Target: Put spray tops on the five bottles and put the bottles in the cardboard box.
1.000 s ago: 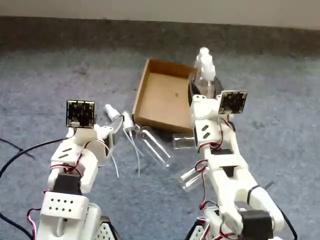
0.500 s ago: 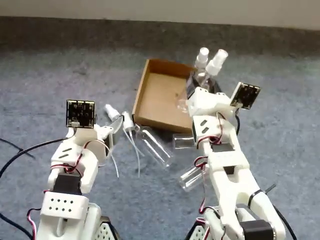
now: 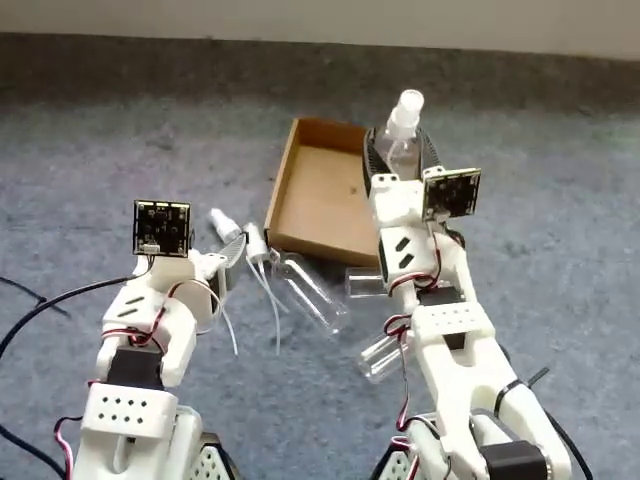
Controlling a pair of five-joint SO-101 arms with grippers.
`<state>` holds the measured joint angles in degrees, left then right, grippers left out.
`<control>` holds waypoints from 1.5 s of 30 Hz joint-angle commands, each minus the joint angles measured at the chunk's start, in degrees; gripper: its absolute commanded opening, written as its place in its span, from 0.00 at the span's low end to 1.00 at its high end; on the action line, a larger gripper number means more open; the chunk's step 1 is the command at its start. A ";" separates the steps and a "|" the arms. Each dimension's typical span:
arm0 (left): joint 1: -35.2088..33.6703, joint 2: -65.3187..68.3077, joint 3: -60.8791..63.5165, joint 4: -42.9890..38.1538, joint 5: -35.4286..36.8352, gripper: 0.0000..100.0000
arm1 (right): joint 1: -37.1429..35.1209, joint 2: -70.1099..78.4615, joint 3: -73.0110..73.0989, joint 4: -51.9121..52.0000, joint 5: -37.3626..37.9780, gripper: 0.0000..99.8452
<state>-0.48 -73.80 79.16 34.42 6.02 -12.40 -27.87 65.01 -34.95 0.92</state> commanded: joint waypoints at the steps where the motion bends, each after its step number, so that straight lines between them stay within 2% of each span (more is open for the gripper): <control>1: -0.04 -0.57 -0.40 -1.23 0.18 0.25 | 0.13 -0.40 -3.03 -1.80 -3.60 0.00; 6: -0.04 -0.57 -0.40 -1.23 0.18 0.25 | 1.10 6.99 -3.38 -2.51 -3.78 0.00; 13: 0.04 -0.48 -0.40 -1.23 0.18 0.25 | 3.38 18.86 -3.38 -12.97 -0.26 0.00; 19: 2.77 -0.75 0.75 -1.32 0.09 0.25 | 3.21 25.63 -4.44 -19.91 -0.09 0.00; 29: 3.56 -0.92 1.10 -1.32 0.09 0.25 | 3.30 36.53 -12.62 -20.44 -0.09 0.00; 45: 3.56 -0.92 1.10 -1.32 0.09 0.25 | 3.38 42.77 -13.14 -24.92 -0.09 0.00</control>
<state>2.15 -73.89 80.57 34.24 6.02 -9.58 15.30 54.64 -58.59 0.22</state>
